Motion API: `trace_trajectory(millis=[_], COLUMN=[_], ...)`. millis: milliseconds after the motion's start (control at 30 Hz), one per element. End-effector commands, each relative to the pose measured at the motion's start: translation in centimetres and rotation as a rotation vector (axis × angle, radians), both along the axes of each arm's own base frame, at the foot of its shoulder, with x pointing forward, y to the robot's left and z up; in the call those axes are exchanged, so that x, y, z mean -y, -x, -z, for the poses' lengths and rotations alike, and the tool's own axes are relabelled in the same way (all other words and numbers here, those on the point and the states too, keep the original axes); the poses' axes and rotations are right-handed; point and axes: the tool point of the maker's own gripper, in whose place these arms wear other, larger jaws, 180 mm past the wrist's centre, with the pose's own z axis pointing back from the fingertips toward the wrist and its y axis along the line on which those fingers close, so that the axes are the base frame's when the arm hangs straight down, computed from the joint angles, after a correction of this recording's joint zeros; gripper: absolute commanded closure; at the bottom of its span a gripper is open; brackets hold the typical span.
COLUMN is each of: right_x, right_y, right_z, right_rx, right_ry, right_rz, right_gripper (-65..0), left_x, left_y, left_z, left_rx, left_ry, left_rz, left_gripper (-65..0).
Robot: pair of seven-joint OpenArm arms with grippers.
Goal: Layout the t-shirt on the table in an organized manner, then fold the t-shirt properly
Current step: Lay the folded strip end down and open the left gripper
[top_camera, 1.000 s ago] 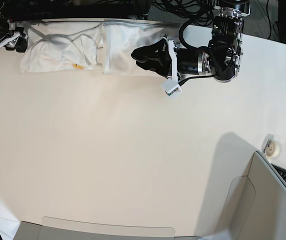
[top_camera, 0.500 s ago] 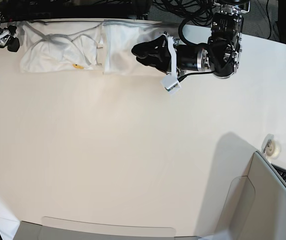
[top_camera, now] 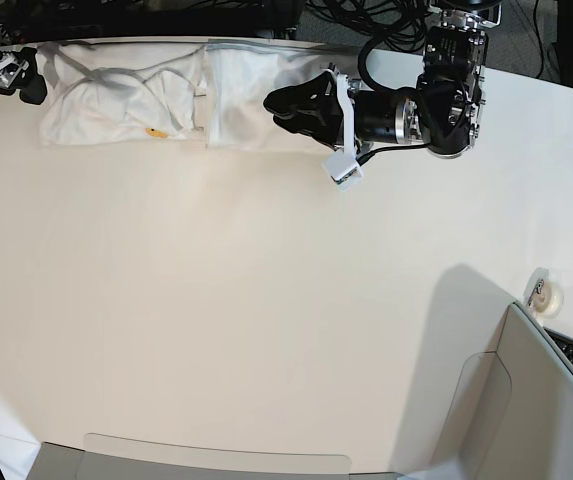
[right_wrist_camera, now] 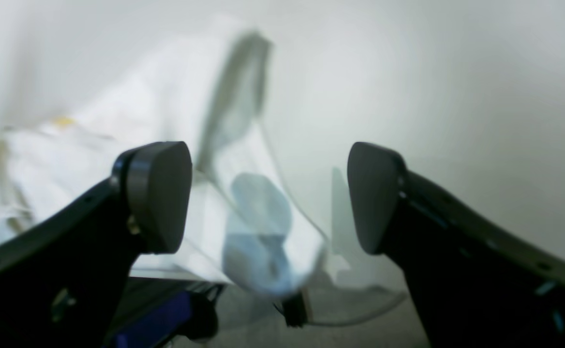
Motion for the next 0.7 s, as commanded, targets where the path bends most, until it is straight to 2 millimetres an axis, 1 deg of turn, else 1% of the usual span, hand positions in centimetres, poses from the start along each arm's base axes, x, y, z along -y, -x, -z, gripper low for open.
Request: trace_trajectory(millis=[0,133,200,333,500,667], right_x=[-0.4,-2.3,-2.7,-2.7,-2.5,-2.5], right_y=[-0.8,-1.6,-1.6,-1.5,-1.6,-1.0], right_z=[-0.9,0.5,1.5,2.3,2.2,3.5], right_rx=[0.044,0.047,0.029,0.018,0.02,-0.042], right_ry=[-0.001,-0.1,-0.135,-0.166,-0.159,-0.121], right_rz=[-0.039,-0.069,-0.066,-0.045,-0.044,-0.046], right_gripper=[-50.1,-50.1,-50.1,-50.1,-49.9,-49.7], left_x=[0.2,0.2,0.0,-0.4,-0.4,-0.3], left_y=[-0.1,0.1,0.0,0.3,0.4,0.3], left_z=[-0.9,-0.5,0.0,0.9,1.0,0.9], left_rx=[0.014,0.01,0.014,0.006,0.001,0.004], left_ry=[0.034,0.018,-0.012,-0.053,-0.053,-0.047], left_rz=[-0.006,0.0,-0.001,-0.011,-0.011,-0.013], left_gripper=[-20.4,-20.4,-20.4,-20.4,-20.4,-20.4])
